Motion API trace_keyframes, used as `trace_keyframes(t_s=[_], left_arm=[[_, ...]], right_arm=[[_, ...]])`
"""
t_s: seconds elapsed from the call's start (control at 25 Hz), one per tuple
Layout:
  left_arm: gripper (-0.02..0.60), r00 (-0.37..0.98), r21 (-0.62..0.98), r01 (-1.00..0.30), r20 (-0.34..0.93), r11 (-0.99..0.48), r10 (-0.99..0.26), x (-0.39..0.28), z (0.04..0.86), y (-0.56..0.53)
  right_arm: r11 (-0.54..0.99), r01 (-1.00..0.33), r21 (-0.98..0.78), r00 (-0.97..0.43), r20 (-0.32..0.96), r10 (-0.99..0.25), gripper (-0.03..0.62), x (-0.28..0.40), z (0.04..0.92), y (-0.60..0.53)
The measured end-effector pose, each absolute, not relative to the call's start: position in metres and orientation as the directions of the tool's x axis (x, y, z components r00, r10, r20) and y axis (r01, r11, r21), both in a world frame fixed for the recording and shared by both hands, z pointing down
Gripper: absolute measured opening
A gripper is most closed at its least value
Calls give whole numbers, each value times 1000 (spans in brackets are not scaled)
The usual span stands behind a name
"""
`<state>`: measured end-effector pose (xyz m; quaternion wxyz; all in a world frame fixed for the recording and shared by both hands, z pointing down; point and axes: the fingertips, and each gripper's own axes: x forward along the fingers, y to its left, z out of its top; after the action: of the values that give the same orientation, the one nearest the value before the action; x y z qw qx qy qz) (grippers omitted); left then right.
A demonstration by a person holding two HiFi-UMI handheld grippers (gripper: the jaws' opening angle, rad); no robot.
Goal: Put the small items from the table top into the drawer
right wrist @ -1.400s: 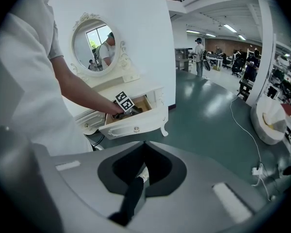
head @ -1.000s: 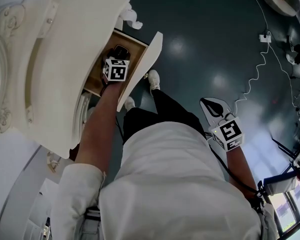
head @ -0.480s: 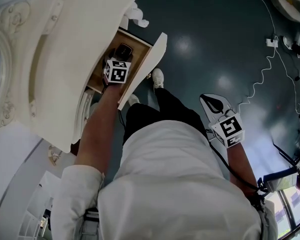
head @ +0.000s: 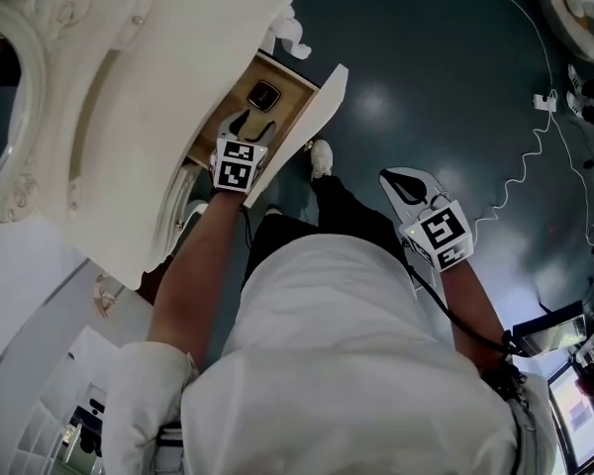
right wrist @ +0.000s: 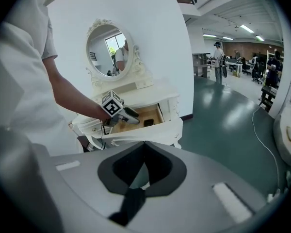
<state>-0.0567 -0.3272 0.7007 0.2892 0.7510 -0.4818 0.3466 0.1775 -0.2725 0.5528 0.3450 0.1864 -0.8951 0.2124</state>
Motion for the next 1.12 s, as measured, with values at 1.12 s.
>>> trace_keyframes(t_s=[1.12], left_arm=[[2, 596, 293, -802, 447, -520, -667, -100, 469, 11]], right_arm=[[951, -291, -102, -777, 605, -172, 2, 5, 495, -43]])
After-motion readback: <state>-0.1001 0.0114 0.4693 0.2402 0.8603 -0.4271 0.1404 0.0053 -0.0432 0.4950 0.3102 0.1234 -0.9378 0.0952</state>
